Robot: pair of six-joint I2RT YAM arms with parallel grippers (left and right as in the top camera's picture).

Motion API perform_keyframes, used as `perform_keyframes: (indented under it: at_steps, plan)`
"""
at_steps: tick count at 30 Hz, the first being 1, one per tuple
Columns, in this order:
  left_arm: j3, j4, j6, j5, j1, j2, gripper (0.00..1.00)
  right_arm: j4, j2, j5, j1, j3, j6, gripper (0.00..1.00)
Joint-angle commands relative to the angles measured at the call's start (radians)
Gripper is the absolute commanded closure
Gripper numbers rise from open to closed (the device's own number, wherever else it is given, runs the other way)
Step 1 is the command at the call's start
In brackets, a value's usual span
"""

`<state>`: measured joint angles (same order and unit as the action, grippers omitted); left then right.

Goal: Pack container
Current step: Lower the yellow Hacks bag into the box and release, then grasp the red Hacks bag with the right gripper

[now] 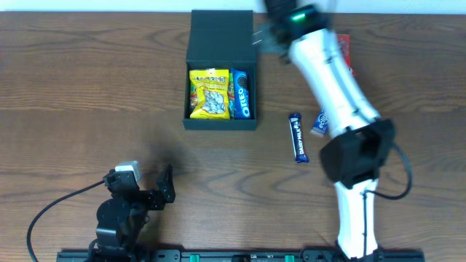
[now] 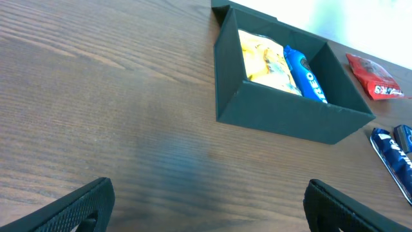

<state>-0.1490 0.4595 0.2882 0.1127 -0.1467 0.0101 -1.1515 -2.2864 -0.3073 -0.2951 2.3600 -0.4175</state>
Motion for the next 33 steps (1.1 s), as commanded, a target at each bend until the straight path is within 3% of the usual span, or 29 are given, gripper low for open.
perform_keyframes:
  at_steps: [1, 10, 20, 23, 26, 28, 31, 33]
  plan:
    - [0.018, -0.001, 0.001, -0.001, 0.002, -0.006, 0.05, 0.042, -0.02, 0.02, 0.11, 0.015, 0.113, 0.04]
    - [0.018, 0.0, 0.0, -0.001, 0.002, -0.006, 0.05, 0.243, -0.167, 0.128, 0.27, 0.015, 0.28, 0.01]
    - [0.018, 0.0, 0.001, -0.001, 0.002, -0.006, 0.05, 0.256, -0.335, 0.122, 0.282, 0.015, 0.285, 0.12]
    - [0.018, -0.001, 0.001, -0.001, 0.002, -0.006, 0.05, 0.246, -0.362, 0.116, 0.283, 0.015, 0.283, 0.24]
    - [0.018, 0.0, 0.0, -0.001, 0.002, -0.006, 0.05, 0.238, -0.365, 0.105, 0.283, 0.015, 0.283, 0.53]
    - [0.018, 0.0, 0.001, -0.001, 0.002, -0.006, 0.05, 0.239, -0.365, 0.101, 0.283, 0.015, 0.283, 0.67]
    - [0.018, -0.001, 0.001, -0.001, 0.002, -0.006, 0.05, 0.227, -0.352, 0.101, 0.282, 0.015, 0.27, 0.83]
    - [0.018, -0.001, 0.001, -0.001, 0.002, -0.006, 0.05, 0.218, -0.328, 0.102, 0.278, 0.015, 0.267, 0.87]
